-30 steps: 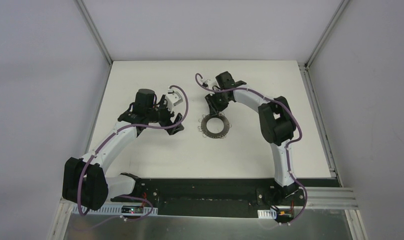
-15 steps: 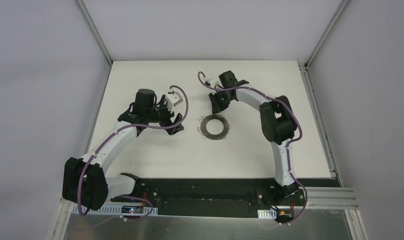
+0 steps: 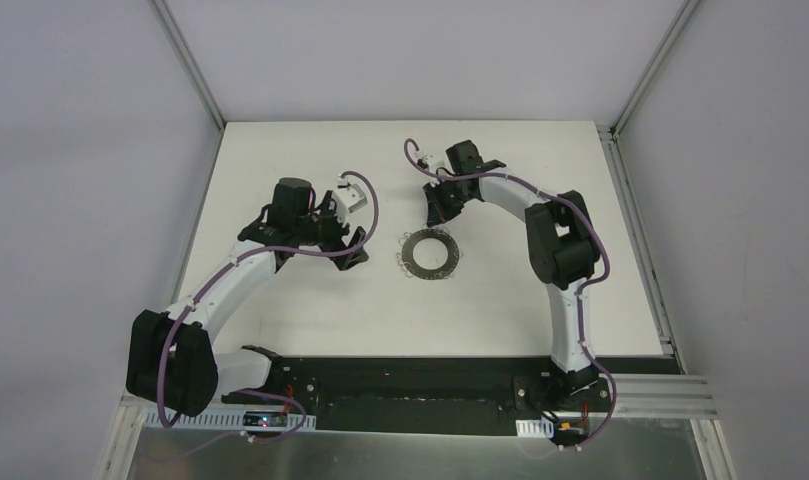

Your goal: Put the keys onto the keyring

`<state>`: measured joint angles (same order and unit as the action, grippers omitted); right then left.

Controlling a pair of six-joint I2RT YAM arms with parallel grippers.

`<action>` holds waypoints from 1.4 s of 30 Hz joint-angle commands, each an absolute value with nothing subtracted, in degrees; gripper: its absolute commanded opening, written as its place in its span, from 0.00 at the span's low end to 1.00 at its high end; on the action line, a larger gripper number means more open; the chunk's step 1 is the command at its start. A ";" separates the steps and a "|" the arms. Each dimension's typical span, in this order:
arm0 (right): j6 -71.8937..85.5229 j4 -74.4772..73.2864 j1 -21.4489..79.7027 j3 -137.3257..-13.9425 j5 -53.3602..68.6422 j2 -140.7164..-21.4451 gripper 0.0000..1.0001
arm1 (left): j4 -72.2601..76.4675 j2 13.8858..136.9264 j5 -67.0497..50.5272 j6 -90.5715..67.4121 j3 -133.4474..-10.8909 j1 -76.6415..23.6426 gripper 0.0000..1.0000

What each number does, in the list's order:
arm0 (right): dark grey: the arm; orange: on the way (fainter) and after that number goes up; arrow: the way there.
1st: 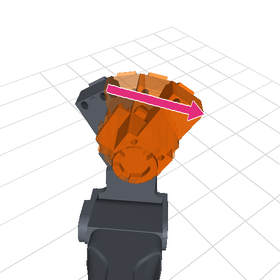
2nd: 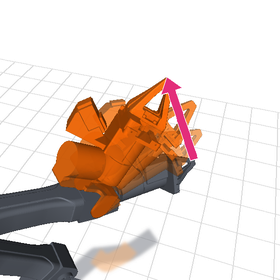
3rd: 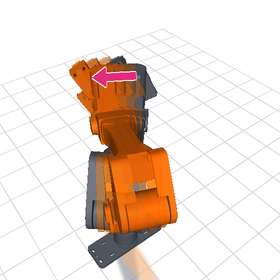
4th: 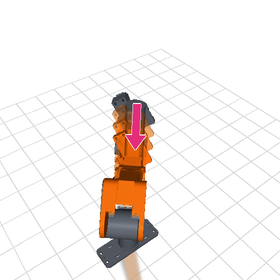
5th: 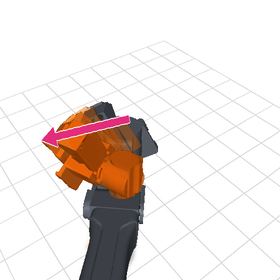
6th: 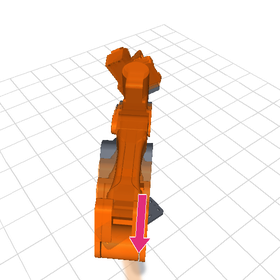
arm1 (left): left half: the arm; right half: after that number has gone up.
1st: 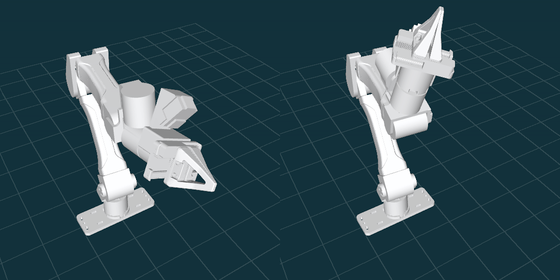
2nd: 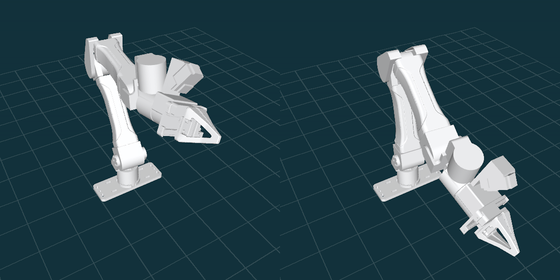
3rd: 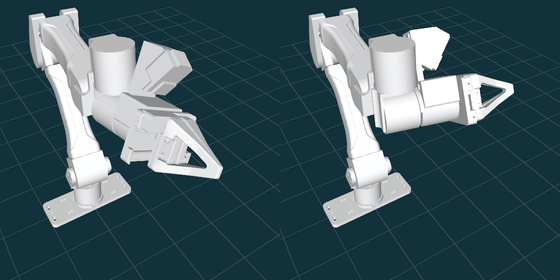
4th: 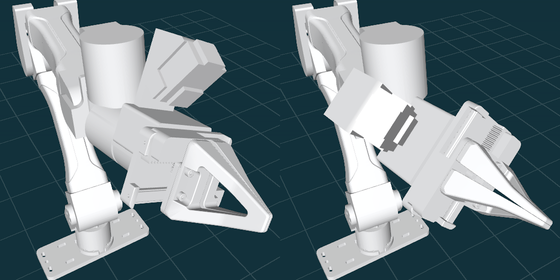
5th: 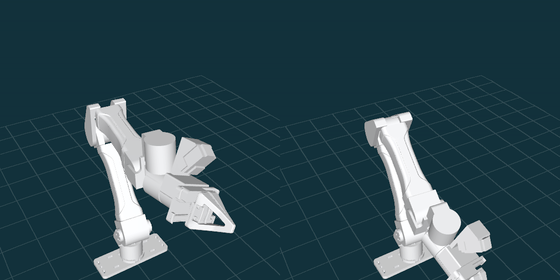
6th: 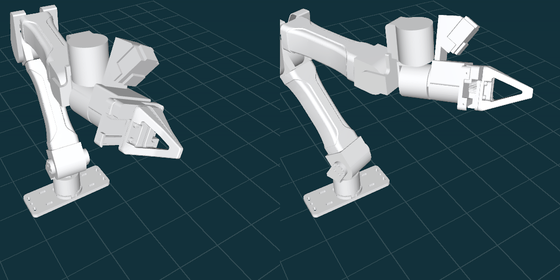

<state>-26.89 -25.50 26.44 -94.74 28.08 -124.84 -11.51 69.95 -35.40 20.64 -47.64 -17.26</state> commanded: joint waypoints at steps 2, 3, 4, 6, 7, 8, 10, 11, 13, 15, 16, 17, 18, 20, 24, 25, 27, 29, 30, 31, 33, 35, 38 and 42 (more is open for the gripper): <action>-24.45 -19.57 25.66 -90.40 32.37 -116.53 0.00 | -10.82 71.47 -35.16 20.10 -50.28 -17.49 0.87; -23.86 -18.39 25.64 -89.42 32.78 -115.68 0.00 | -10.46 71.82 -35.23 19.72 -50.54 -17.49 0.87; -23.30 -17.22 25.65 -88.39 33.15 -114.99 0.00 | -10.05 72.12 -35.11 19.28 -50.68 -17.49 0.87; -22.23 -15.00 25.65 -86.43 33.78 -113.52 0.00 | -9.41 72.81 -35.15 18.49 -51.32 -17.49 0.87; -21.71 -13.97 25.63 -85.48 34.02 -112.80 0.00 | -9.25 73.09 -35.29 18.22 -51.70 -17.49 0.87; -21.37 -13.08 25.64 -84.77 34.26 -112.16 0.00 | -9.26 73.48 -35.41 17.99 -52.07 -17.49 0.87; -20.95 -12.27 25.62 -83.86 34.58 -111.24 0.00 | -8.97 74.11 -35.66 17.45 -52.71 -17.49 0.86; -20.88 -11.98 25.59 -83.47 34.81 -110.84 0.00 | -8.36 74.43 -35.77 17.03 -52.91 -17.49 0.86; -20.83 -11.16 25.64 -82.50 35.73 -109.66 0.00 | -6.72 75.30 -36.26 15.99 -53.31 -17.49 0.86; -20.52 -10.27 25.66 -81.66 36.73 -108.46 0.00 | -4.98 76.49 -37.52 14.83 -54.06 -17.49 0.85; -20.42 -10.25 25.64 -81.43 37.43 -107.75 0.00 | -4.18 77.31 -38.55 14.45 -54.58 -17.49 0.85; -20.25 -10.24 25.60 -81.39 38.11 -107.29 0.00 | -3.21 78.18 -39.70 14.06 -55.17 -17.49 0.85; -20.08 -10.27 25.66 -81.26 38.92 -106.72 0.00 | -2.24 79.29 -40.85 13.53 -55.72 -17.49 0.84; -19.80 -10.28 25.63 -80.81 40.50 -105.64 0.00 | -0.69 82.31 -43.79 12.96 -57.84 -17.49 0.82; -19.51 -10.20 25.66 -79.75 43.35 -103.77 0.00 | 1.47 88.43 -49.84 12.81 -63.15 -17.56 0.75; -19.51 -10.20 25.60 -79.46 44.12 -103.33 0.00 | 1.65 89.89 -51.16 12.97 -64.75 -17.74 0.74; -19.56 -10.20 25.59 -78.98 45.80 -102.66 0.00 | 0.81 92.82 -53.68 13.53 -67.89 -18.49 0.72; -19.60 -10.17 25.65 -78.53 47.20 -102.28 0.00 | -1.78 95.35 -55.69 15.18 -71.00 -19.35 0.72; -19.71 -10.29 25.60 -78.44 47.85 -102.15 0.00 | -3.05 96.30 -56.30 16.25 -72.28 -19.79 0.72; -19.77 -10.44 25.64 -78.35 48.49 -102.01 0.00 | -4.26 97.27 -56.93 17.15 -73.59 -20.26 0.71; -20.26 -10.79 25.65 -78.18 49.73 -101.87 0.00 | -5.83 98.81 -58.04 19.23 -75.20 -21.07 0.70; -20.85 -11.53 25.58 -78.15 50.89 -101.86 0.00 | -7.96 100.09 -58.65 21.26 -76.67 -21.86 0.67; -21.18 -11.69 25.62 -77.90 52.03 -101.92 0.00 | -12.10 101.75 -59.69 24.71 -78.69 -22.77 0.62; -21.18 -11.60 25.57 -77.57 53.26 -101.97 0.00 | -18.04 102.83 -60.31 31.26 -80.19 -23.45 0.55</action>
<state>-20.16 -12.40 25.69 -77.76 48.99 -105.06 -10.61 102.06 -56.38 22.39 -77.28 -22.90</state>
